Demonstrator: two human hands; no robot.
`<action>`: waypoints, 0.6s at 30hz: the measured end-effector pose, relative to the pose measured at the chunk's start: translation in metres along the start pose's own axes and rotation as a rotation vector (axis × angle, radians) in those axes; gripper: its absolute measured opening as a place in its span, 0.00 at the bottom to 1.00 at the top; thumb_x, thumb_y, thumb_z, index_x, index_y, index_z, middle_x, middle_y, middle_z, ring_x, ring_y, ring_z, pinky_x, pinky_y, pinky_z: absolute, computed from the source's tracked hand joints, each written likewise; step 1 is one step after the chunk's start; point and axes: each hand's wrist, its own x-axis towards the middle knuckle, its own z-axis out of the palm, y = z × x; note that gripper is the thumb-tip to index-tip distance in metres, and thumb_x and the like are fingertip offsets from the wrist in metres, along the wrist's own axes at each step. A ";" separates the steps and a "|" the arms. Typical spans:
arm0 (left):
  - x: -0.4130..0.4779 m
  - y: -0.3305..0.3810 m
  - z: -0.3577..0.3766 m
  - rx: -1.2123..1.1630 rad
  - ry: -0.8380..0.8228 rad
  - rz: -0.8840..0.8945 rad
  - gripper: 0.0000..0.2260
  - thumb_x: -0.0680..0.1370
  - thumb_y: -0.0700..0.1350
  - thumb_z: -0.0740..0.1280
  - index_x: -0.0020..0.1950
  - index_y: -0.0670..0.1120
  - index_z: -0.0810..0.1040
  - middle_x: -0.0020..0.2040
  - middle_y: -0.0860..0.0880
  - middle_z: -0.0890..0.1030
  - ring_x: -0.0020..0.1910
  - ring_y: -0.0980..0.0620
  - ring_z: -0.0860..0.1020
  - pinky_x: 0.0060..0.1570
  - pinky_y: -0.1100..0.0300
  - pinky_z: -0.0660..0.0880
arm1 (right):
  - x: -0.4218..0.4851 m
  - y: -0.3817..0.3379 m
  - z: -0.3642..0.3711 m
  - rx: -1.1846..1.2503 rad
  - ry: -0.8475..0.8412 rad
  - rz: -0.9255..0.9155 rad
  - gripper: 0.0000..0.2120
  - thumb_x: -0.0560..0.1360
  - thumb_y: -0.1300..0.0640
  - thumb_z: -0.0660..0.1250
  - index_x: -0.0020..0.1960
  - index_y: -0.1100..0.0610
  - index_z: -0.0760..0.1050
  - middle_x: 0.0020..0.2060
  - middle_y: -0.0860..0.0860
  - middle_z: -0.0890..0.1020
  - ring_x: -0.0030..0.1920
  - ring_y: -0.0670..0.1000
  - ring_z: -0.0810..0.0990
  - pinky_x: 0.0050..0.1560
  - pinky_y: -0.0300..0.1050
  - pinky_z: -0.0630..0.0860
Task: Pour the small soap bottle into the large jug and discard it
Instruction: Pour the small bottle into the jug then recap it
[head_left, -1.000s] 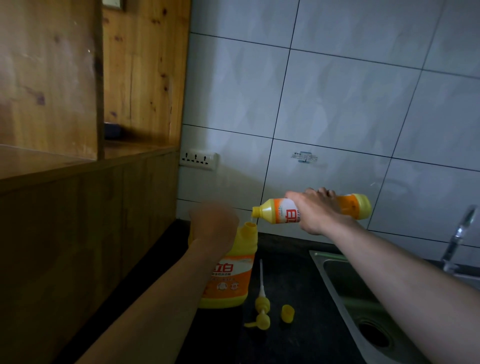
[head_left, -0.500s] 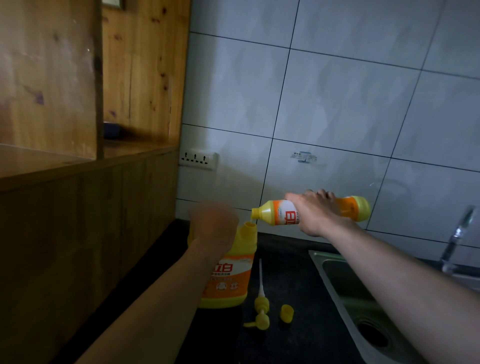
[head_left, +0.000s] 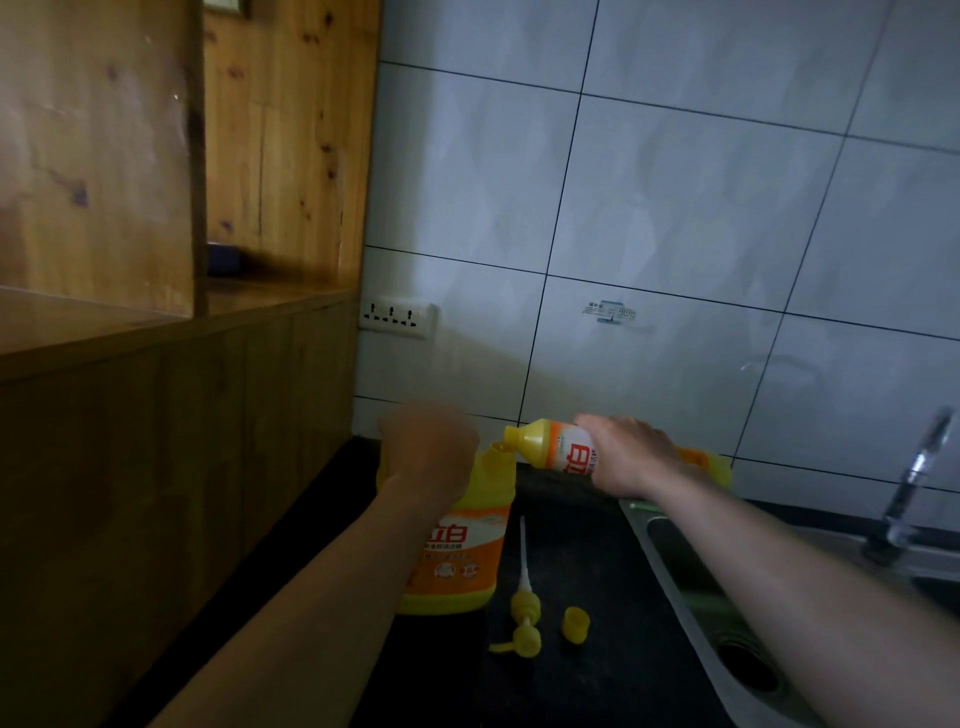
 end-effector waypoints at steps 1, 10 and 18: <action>0.000 0.000 0.000 0.003 -0.001 0.003 0.13 0.81 0.47 0.53 0.56 0.43 0.72 0.57 0.42 0.77 0.58 0.42 0.72 0.58 0.45 0.67 | 0.000 0.000 0.001 0.016 -0.009 0.002 0.18 0.69 0.59 0.71 0.56 0.47 0.71 0.50 0.51 0.80 0.50 0.56 0.78 0.49 0.48 0.75; 0.001 0.000 0.001 0.014 -0.011 0.003 0.13 0.81 0.47 0.53 0.56 0.43 0.72 0.57 0.42 0.77 0.59 0.41 0.72 0.58 0.45 0.67 | 0.000 0.003 0.010 0.121 -0.101 0.048 0.23 0.66 0.59 0.74 0.57 0.45 0.70 0.50 0.50 0.79 0.50 0.55 0.79 0.52 0.53 0.78; 0.000 0.000 -0.002 0.007 -0.010 -0.001 0.14 0.81 0.48 0.52 0.56 0.43 0.73 0.57 0.42 0.77 0.59 0.41 0.72 0.59 0.45 0.67 | 0.000 0.006 0.014 0.161 -0.136 0.054 0.28 0.66 0.60 0.75 0.61 0.46 0.69 0.51 0.49 0.78 0.49 0.53 0.77 0.45 0.46 0.73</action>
